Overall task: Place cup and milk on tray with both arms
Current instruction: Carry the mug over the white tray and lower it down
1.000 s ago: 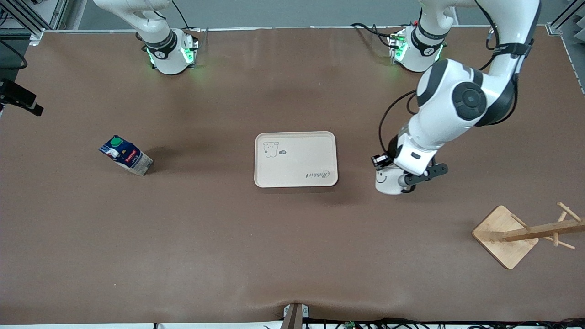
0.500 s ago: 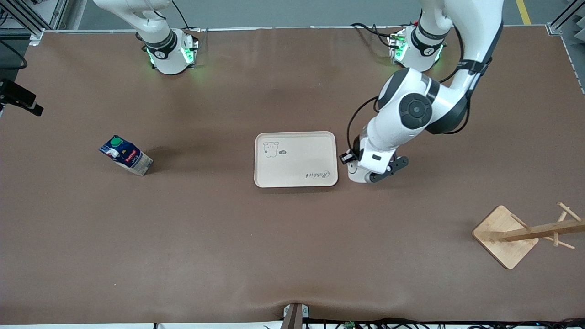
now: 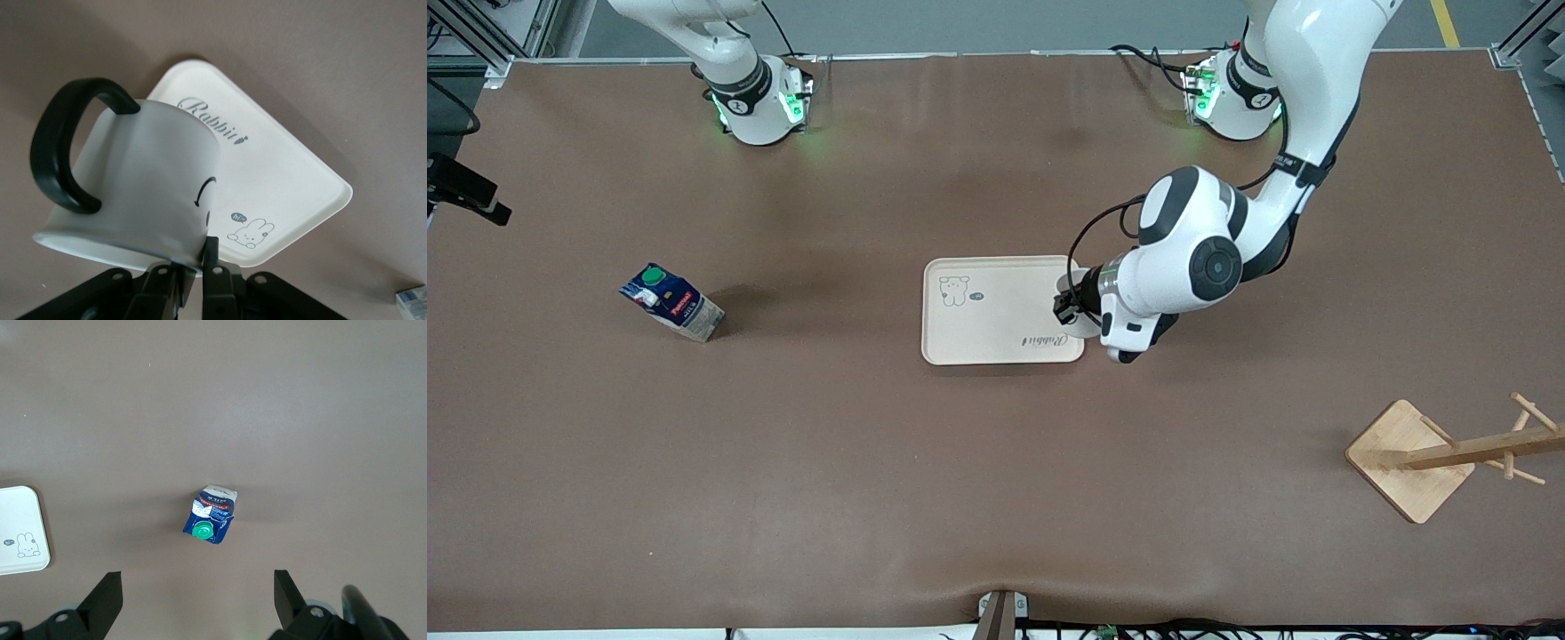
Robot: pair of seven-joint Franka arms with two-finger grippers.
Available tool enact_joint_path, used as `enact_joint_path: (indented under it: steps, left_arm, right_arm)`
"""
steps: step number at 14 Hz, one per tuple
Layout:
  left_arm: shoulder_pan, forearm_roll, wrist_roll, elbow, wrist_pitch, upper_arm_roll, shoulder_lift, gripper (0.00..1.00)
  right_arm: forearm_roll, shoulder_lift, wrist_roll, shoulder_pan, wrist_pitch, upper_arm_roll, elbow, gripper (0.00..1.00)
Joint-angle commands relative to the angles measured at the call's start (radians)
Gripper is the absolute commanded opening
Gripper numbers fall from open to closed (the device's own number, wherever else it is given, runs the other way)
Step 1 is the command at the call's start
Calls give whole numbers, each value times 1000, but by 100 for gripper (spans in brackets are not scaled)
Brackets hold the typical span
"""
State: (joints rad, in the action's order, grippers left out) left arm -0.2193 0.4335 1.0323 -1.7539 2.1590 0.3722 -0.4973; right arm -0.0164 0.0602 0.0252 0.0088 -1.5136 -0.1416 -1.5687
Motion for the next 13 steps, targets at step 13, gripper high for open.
enact_joint_path:
  steps: [13]
  left_arm:
    - [12,353,32,83,-71,2,-225,0]
  right_arm:
    - [-7,-10,1,-15,9,8,18,100]
